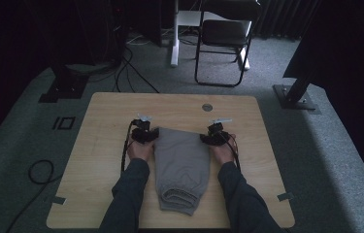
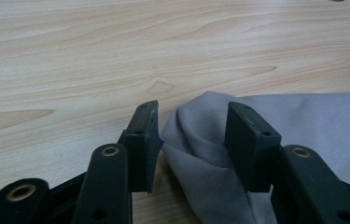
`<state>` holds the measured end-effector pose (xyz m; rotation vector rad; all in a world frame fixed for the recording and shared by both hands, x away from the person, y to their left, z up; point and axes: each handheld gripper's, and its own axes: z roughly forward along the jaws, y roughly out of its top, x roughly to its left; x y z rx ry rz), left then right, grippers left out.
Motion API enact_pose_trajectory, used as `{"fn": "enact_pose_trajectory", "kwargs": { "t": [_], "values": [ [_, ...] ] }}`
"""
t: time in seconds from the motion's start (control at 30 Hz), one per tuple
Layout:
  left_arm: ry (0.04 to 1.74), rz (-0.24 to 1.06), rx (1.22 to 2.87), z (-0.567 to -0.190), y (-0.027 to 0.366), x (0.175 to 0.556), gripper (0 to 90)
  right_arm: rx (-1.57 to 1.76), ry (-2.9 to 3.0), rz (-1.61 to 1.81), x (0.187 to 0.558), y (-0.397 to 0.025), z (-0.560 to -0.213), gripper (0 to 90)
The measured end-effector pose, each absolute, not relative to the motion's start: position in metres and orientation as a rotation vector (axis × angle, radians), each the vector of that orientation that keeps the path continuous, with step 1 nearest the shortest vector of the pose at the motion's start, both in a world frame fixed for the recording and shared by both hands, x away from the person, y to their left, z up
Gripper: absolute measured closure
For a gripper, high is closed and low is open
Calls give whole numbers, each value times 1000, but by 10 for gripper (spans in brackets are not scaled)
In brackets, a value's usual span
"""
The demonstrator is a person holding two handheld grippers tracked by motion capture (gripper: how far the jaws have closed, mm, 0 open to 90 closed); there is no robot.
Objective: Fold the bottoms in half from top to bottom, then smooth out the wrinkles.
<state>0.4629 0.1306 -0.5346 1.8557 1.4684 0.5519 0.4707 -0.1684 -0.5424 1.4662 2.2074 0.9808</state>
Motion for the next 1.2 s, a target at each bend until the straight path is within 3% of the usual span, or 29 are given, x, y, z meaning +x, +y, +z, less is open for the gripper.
{"fn": "enact_pose_trajectory", "kwargs": {
  "t": [0.97,1.07,1.2],
  "values": [
    [1480,413,1870,-547,140,476,470,1436,2235,958,473,-169,-545,531],
    [1479,387,1869,-547,140,476,522,1425,2249,954,473,-167,-545,580],
    [1463,318,1884,-546,137,476,723,1441,2281,964,475,-166,-543,737]
  ]
}}
